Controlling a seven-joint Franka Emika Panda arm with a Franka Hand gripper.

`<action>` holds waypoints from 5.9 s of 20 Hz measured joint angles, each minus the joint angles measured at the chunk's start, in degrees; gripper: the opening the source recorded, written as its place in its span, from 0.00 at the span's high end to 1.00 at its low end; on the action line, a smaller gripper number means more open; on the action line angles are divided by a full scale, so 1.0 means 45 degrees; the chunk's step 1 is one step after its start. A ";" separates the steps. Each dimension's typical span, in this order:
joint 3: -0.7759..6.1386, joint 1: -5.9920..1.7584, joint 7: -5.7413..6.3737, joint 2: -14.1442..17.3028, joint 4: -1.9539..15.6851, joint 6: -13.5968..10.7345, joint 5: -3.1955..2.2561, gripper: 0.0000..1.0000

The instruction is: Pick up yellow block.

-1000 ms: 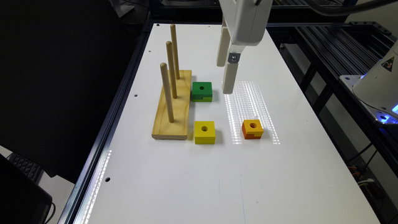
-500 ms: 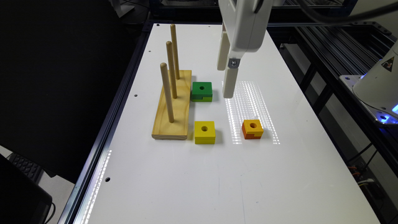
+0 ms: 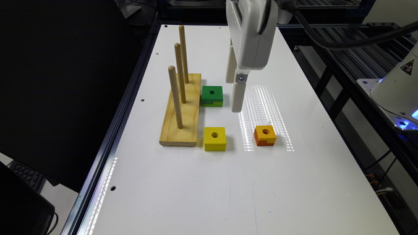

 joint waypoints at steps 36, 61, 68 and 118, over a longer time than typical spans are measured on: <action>-0.0085 -0.0045 0.0000 0.2752 0.1651 0.0911 -0.0296 0.00; -0.0229 -0.0039 0.0000 0.4497 0.1689 0.2480 -0.0560 0.00; -0.0219 0.0028 0.0017 0.4637 0.1817 0.2615 -0.0575 0.00; -0.0117 0.0298 0.0412 0.3351 0.1759 0.1195 -0.0628 1.00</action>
